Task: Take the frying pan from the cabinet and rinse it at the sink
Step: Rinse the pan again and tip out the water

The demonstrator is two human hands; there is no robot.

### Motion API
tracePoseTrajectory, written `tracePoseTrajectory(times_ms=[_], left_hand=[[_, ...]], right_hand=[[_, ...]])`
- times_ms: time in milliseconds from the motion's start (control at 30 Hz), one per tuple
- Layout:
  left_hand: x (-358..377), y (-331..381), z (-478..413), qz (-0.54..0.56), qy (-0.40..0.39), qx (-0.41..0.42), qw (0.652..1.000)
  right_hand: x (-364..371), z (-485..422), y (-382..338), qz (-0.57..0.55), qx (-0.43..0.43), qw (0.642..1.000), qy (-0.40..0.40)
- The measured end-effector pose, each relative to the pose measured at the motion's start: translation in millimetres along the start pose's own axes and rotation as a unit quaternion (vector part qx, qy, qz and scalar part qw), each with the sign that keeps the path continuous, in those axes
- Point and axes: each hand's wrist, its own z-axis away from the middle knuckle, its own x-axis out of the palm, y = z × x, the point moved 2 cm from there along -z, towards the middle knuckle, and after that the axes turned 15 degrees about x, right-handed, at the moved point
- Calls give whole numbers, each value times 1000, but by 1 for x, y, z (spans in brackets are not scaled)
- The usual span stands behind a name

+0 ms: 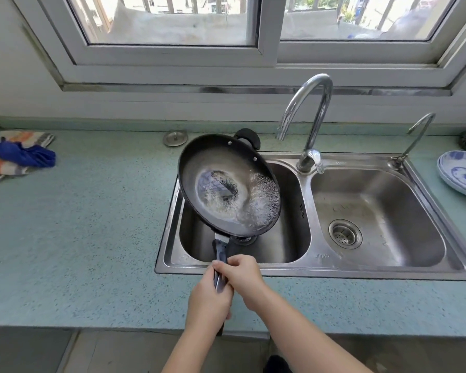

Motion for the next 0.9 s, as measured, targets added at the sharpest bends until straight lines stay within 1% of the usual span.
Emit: tracePoseTrajectory(times_ms=[167,333,433,533,600,700,767,833,900], left_hand=[[-18,6,-4,-97,4,12,995],[-37,12,-8,-158,38,31,986],[-46,19,-8,-196,72,37,977],[-51,29,-10,-208,94,18,973],[-54,32,-12,-199,104,-4,974],[-57,28,-13,-186,106,-23,976],[-58,26,-12,-167,114,-31,979],[-60,25,-11,-115,123,-58,984],[-63,19,-11,-29,123,-106,986]], right_hand=[[13,1,-14,-49,26,998,-35],[28,4,-35,-86,62,990,-97],[33,4,-46,-93,55,984,-140],[41,3,-54,-98,45,978,-181],[46,4,-59,-84,38,979,-183],[51,-1,-59,-80,50,980,-175],[53,-1,-59,-91,52,976,-192],[54,-1,-59,-111,62,970,-206],[56,-2,-59,-128,76,963,-224]])
